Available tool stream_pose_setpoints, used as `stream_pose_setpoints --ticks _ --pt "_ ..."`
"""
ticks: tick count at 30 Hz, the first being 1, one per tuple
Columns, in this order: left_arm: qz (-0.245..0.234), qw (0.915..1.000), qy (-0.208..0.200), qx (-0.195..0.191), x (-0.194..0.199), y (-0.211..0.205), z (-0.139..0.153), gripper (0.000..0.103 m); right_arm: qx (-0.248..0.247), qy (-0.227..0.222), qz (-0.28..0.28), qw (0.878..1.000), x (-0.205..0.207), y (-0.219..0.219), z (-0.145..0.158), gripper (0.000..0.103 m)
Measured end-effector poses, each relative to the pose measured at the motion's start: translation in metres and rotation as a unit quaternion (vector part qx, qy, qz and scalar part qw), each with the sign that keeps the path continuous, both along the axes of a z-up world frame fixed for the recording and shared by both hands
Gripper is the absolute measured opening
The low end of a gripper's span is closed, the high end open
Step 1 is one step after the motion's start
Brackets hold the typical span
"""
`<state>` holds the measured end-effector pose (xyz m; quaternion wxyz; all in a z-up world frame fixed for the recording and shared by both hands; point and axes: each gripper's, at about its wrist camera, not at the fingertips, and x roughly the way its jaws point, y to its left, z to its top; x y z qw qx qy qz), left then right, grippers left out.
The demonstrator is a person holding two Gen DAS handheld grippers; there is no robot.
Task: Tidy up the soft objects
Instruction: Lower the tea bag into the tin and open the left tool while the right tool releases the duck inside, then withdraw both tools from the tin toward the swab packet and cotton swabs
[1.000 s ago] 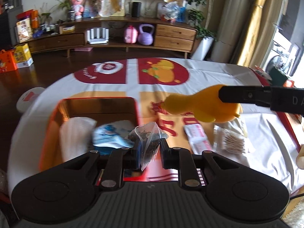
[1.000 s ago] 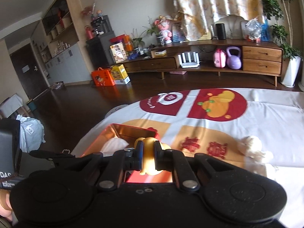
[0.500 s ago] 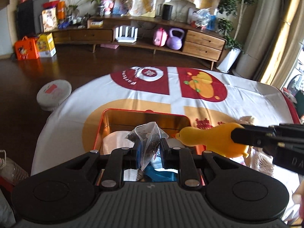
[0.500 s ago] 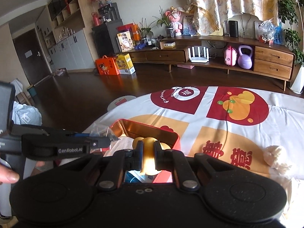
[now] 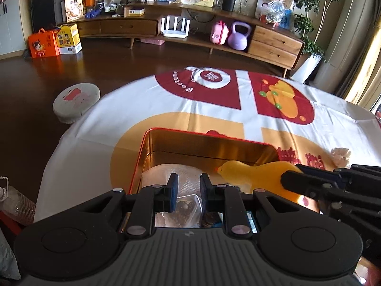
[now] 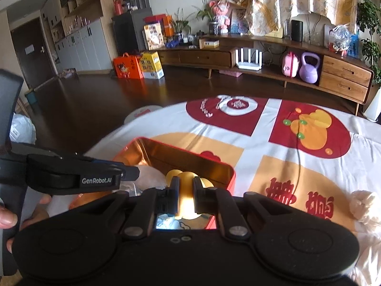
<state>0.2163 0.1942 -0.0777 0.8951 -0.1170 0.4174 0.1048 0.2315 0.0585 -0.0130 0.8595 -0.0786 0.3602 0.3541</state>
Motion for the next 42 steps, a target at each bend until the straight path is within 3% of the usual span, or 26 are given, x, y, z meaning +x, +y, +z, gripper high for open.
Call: stream_pose_setpoints --ticks 15,32,38,42 --pt "0.003 0.9998 0.018 -0.006 -0.001 0.002 -0.024 0.020 -0.018 0.022 0.005 1.000 0.000 0.004 -0.018 0.023" --pt "0.004 0.9999 0.010 0.004 -0.016 -0.013 -0.007 0.020 0.003 0.019 0.018 1.000 -0.016 -0.013 0.000 0.038" --pt "-0.006 1.0000 0.000 0.004 -0.023 -0.023 0.004 0.021 0.015 0.019 0.015 1.000 -0.021 -0.027 0.009 0.039" --pt "-0.018 0.9997 -0.012 0.008 -0.030 -0.034 0.013 0.027 0.024 0.018 0.013 0.999 -0.025 -0.039 0.016 0.039"
